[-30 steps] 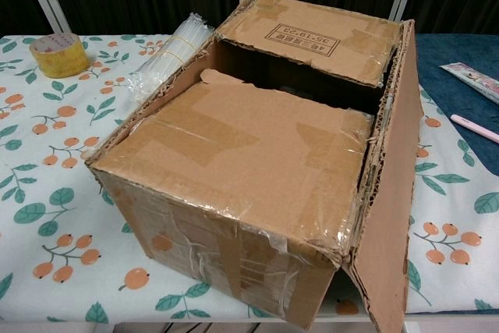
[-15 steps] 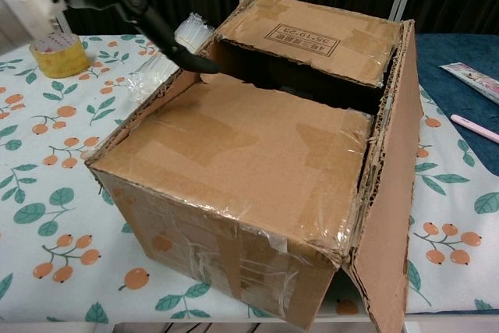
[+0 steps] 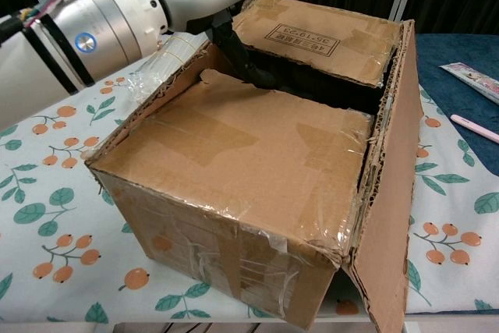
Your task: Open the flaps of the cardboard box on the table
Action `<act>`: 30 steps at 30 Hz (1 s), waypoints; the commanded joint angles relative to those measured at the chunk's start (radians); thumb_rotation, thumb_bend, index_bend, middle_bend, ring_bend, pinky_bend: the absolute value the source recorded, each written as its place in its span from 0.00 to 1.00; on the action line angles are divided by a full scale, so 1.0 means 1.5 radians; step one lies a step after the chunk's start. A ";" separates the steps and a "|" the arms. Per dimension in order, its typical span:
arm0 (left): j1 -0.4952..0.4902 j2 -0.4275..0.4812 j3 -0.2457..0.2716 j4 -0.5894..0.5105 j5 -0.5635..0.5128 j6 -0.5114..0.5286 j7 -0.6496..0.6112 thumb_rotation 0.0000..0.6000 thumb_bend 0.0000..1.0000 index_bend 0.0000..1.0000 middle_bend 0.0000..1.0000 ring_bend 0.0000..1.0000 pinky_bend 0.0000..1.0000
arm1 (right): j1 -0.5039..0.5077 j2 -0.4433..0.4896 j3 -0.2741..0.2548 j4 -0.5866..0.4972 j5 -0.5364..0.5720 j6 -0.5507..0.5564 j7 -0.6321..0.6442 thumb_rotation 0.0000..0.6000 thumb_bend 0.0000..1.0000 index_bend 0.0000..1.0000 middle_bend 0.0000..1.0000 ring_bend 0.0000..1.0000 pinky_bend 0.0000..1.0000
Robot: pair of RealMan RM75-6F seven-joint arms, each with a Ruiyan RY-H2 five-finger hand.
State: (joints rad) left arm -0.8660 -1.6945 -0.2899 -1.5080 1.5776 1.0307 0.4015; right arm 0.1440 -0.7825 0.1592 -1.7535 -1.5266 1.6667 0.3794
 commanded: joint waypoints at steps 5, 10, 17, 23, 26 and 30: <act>-0.024 -0.077 -0.016 0.073 -0.021 0.046 0.062 1.00 0.03 0.01 0.04 0.07 0.16 | -0.002 -0.003 0.007 0.015 -0.001 -0.003 0.017 1.00 0.98 0.00 0.00 0.00 0.00; -0.045 -0.083 -0.047 0.079 -0.030 0.065 0.082 1.00 0.09 0.01 0.04 0.07 0.16 | -0.004 0.001 0.009 0.025 -0.005 -0.006 0.030 1.00 0.98 0.00 0.00 0.00 0.00; -0.098 -0.073 -0.112 0.094 -0.069 0.048 0.105 1.00 0.10 0.01 0.04 0.07 0.16 | -0.004 -0.004 0.011 0.031 -0.010 -0.009 0.040 1.00 0.98 0.00 0.00 0.00 0.00; -0.162 -0.087 -0.176 0.139 -0.128 0.028 0.114 1.00 0.10 0.01 0.03 0.07 0.16 | -0.008 -0.003 0.015 0.036 -0.011 -0.003 0.049 1.00 0.98 0.00 0.00 0.00 0.00; -0.200 -0.099 -0.201 0.173 -0.162 0.013 0.128 1.00 0.10 0.01 0.03 0.07 0.16 | -0.011 -0.003 0.017 0.038 -0.009 -0.001 0.054 1.00 0.98 0.00 0.00 0.00 0.00; -0.253 -0.115 -0.217 0.228 -0.192 -0.009 0.141 1.00 0.10 0.01 0.03 0.07 0.16 | -0.013 -0.002 0.018 0.042 -0.008 -0.001 0.062 1.00 0.98 0.00 0.00 0.00 0.00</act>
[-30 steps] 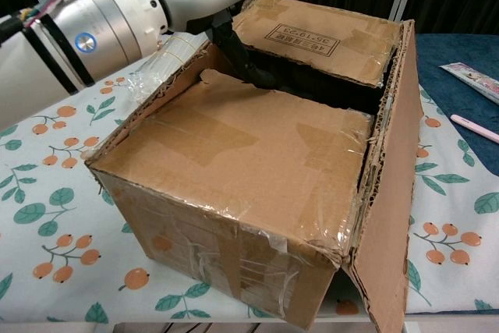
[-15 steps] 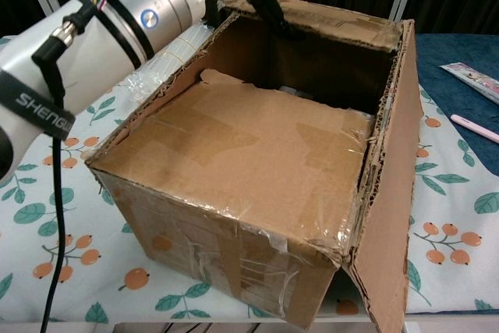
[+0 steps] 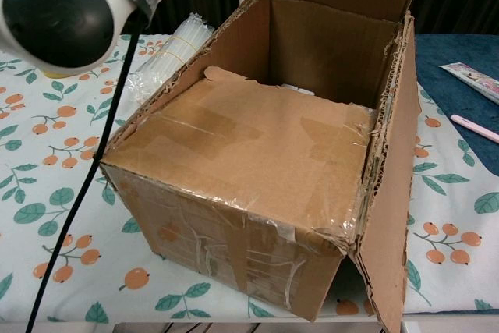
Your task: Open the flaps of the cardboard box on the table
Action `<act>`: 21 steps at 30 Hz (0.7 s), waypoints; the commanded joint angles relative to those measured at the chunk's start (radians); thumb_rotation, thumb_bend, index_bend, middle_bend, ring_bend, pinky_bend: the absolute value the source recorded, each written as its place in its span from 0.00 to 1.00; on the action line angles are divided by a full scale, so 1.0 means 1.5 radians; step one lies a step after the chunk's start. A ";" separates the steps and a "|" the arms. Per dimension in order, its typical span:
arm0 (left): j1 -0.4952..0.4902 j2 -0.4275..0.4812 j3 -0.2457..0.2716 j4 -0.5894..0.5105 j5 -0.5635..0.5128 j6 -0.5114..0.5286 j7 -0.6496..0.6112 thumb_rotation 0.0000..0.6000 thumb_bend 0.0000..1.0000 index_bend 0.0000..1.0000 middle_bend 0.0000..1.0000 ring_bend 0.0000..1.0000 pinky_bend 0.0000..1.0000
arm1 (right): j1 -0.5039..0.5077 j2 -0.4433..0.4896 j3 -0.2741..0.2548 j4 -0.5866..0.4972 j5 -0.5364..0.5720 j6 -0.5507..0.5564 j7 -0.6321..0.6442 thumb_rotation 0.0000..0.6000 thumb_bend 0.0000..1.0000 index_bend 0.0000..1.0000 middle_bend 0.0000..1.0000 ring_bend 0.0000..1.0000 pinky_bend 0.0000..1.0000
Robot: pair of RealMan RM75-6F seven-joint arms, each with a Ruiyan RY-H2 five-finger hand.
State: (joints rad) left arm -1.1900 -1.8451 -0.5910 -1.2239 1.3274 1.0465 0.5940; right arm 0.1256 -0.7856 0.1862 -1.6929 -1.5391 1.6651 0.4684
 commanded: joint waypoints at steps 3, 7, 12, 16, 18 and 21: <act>-0.077 -0.032 -0.023 0.088 -0.044 -0.034 0.014 1.00 0.09 0.01 0.03 0.07 0.16 | -0.002 -0.002 0.001 0.008 0.003 -0.002 0.010 1.00 0.98 0.00 0.00 0.00 0.00; -0.133 -0.069 -0.031 0.180 -0.067 -0.045 -0.009 1.00 0.10 0.00 0.03 0.07 0.16 | -0.002 -0.007 0.004 0.019 0.009 -0.006 0.028 1.00 0.98 0.00 0.00 0.00 0.00; -0.190 -0.112 -0.036 0.302 -0.084 -0.052 -0.053 1.00 0.09 0.00 0.02 0.07 0.16 | -0.001 -0.011 0.007 0.031 0.013 -0.010 0.045 1.00 0.98 0.00 0.00 0.00 0.00; -0.228 -0.137 -0.031 0.391 -0.091 -0.056 -0.088 1.00 0.10 0.00 0.00 0.07 0.16 | -0.001 -0.010 0.011 0.040 0.018 -0.011 0.057 1.00 0.98 0.00 0.00 0.00 0.00; -0.237 -0.143 -0.025 0.418 -0.090 -0.055 -0.103 1.00 0.10 0.00 0.00 0.07 0.16 | -0.001 -0.010 0.011 0.043 0.020 -0.015 0.062 1.00 0.98 0.00 0.00 0.00 0.00; -0.243 -0.148 -0.012 0.447 -0.090 -0.052 -0.125 1.00 0.10 0.00 0.00 0.07 0.16 | 0.002 -0.012 0.012 0.049 0.023 -0.023 0.067 1.00 0.98 0.00 0.00 0.00 0.00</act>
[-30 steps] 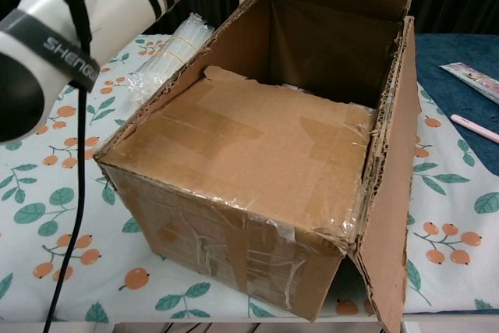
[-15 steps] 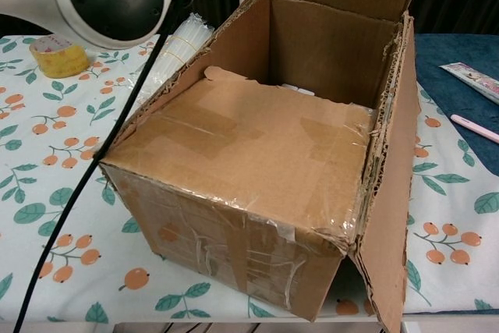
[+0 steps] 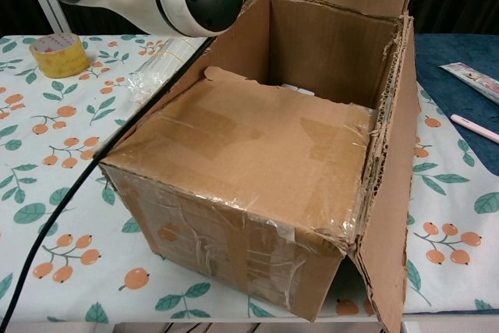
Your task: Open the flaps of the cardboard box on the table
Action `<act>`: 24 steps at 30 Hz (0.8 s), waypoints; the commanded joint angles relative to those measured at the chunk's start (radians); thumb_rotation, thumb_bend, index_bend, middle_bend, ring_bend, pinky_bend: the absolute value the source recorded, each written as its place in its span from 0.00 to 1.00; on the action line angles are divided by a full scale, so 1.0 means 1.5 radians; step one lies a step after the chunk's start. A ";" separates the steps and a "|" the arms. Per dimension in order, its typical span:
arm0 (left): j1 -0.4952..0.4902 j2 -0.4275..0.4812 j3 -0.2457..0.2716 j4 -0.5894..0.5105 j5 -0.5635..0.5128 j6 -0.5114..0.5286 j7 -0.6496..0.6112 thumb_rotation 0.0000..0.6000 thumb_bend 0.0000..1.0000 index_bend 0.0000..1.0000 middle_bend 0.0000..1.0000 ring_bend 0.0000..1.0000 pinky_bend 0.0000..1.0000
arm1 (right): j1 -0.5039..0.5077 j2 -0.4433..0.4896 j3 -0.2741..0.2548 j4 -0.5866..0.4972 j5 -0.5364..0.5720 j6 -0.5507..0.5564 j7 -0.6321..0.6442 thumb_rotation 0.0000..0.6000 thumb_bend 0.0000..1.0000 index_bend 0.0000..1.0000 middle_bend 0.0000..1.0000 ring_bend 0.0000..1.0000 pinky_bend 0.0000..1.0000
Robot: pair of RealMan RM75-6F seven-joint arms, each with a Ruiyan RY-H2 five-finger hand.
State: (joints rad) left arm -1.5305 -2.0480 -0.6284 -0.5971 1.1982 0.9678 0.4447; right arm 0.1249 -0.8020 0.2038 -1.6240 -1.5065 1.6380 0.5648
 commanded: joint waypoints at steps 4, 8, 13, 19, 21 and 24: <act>-0.001 0.000 0.036 0.026 0.006 0.015 -0.040 1.00 0.10 0.00 0.00 0.07 0.16 | 0.009 -0.003 0.001 0.004 -0.003 -0.017 -0.003 1.00 0.98 0.00 0.00 0.00 0.00; 0.043 0.042 0.060 -0.039 0.008 0.024 -0.045 1.00 0.10 0.00 0.00 0.07 0.16 | 0.017 -0.002 0.001 -0.004 -0.010 -0.026 -0.015 1.00 0.98 0.00 0.00 0.00 0.00; 0.119 0.123 0.076 -0.200 -0.011 0.047 -0.014 1.00 0.10 0.00 0.00 0.07 0.16 | 0.023 0.003 0.004 -0.023 -0.017 -0.028 -0.038 1.00 0.98 0.00 0.00 0.00 0.00; 0.217 0.243 0.090 -0.463 -0.065 0.044 0.000 1.00 0.10 0.03 0.09 0.07 0.16 | 0.023 0.008 0.004 -0.039 -0.019 -0.028 -0.051 1.00 0.98 0.00 0.00 0.00 0.00; 0.245 0.282 0.095 -0.548 -0.091 0.032 -0.007 0.94 0.09 0.08 0.14 0.07 0.16 | 0.022 0.009 0.004 -0.041 -0.020 -0.028 -0.052 1.00 0.98 0.00 0.00 0.00 0.00; 0.280 0.336 0.109 -0.654 -0.114 0.009 -0.035 0.70 0.07 0.16 0.22 0.07 0.16 | 0.023 0.012 0.005 -0.047 -0.021 -0.026 -0.055 1.00 0.98 0.00 0.00 0.00 0.00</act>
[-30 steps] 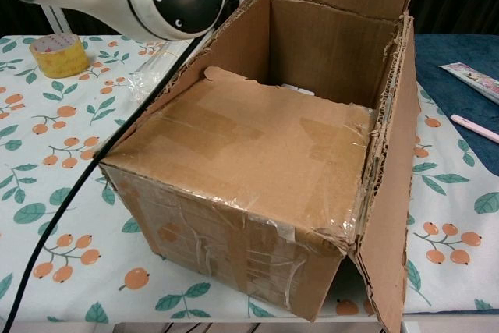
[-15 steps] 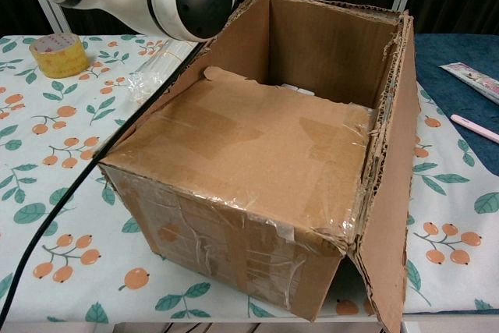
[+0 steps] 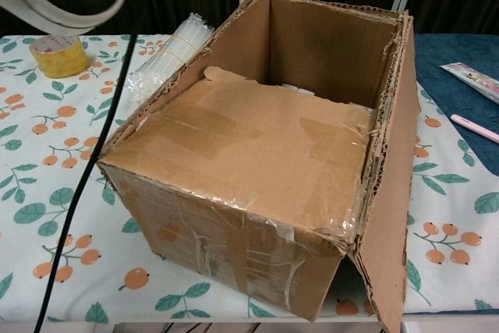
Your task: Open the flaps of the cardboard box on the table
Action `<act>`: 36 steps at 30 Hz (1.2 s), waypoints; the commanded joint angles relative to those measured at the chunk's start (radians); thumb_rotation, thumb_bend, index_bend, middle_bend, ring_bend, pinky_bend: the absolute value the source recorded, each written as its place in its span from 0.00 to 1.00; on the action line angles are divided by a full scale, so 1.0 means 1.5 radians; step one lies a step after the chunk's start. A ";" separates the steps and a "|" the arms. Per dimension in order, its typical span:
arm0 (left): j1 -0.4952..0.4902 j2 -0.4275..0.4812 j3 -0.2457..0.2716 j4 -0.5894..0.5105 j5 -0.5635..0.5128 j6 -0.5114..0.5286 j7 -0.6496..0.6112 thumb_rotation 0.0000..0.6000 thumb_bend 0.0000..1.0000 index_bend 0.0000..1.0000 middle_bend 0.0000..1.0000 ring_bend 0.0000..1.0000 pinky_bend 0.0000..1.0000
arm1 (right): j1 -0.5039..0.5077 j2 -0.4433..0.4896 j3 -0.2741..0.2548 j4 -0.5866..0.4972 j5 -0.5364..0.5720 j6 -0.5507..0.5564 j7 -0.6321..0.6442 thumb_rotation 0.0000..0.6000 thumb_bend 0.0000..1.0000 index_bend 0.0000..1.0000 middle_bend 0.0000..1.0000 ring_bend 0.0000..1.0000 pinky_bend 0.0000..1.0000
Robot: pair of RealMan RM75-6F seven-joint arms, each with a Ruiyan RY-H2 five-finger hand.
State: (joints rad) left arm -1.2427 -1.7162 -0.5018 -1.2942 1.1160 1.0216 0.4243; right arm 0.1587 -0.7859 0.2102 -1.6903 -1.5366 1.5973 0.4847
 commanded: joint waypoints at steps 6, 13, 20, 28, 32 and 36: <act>0.118 0.173 0.055 -0.284 -0.092 -0.093 -0.096 0.26 0.00 0.26 0.25 0.07 0.16 | -0.003 0.001 -0.001 -0.011 -0.007 0.008 -0.010 1.00 0.96 0.00 0.00 0.00 0.00; 0.127 0.185 0.101 -0.277 -0.017 -0.148 -0.177 0.12 0.00 0.31 0.29 0.07 0.15 | -0.010 0.005 -0.004 -0.013 -0.009 0.017 -0.010 1.00 0.96 0.00 0.00 0.00 0.00; 0.101 0.225 0.124 -0.282 -0.032 -0.263 -0.236 0.00 0.00 0.33 0.32 0.07 0.15 | -0.011 0.001 -0.004 -0.008 -0.007 0.017 -0.002 1.00 0.96 0.00 0.00 0.00 0.00; 0.063 0.254 0.160 -0.278 -0.054 -0.334 -0.231 0.00 0.00 0.34 0.33 0.07 0.15 | -0.011 -0.002 -0.003 0.001 -0.004 0.017 0.010 1.00 0.95 0.00 0.00 0.00 0.00; 0.044 0.267 0.174 -0.284 -0.063 -0.356 -0.221 0.00 0.00 0.37 0.36 0.07 0.15 | -0.011 -0.004 -0.002 0.006 -0.003 0.017 0.017 1.00 0.95 0.00 0.00 0.00 0.00; 0.027 0.279 0.186 -0.298 -0.071 -0.369 -0.214 0.00 0.00 0.39 0.37 0.07 0.15 | -0.011 -0.006 -0.002 0.008 0.000 0.016 0.022 1.00 0.94 0.00 0.00 0.00 0.00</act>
State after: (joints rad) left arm -1.1962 -1.3024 -0.2274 -1.7354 1.0143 0.4730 0.0993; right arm 0.1418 -0.7950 0.2076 -1.6784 -1.5375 1.6221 0.5172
